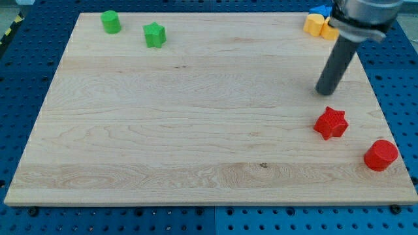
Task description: Slide the blue triangle parallel left to the yellow heart
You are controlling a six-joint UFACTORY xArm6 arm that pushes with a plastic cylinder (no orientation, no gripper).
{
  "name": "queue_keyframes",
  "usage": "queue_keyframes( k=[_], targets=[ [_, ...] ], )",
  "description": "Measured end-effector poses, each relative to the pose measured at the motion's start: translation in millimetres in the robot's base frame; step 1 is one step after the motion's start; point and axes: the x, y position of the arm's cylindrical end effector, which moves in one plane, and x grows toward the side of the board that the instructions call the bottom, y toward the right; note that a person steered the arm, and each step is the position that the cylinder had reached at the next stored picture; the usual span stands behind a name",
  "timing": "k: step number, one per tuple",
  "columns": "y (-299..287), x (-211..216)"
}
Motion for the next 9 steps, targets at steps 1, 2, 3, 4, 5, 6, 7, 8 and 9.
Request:
queue_keyframes(
  k=[1,2,3,4,5,6,7,8,9],
  targets=[
    [57,-52],
    [107,-132],
    [120,-207],
    [110,-208],
    [60,-205],
    [29,-185],
    [17,-150],
    [15,-152],
    [23,-208]
  ],
)
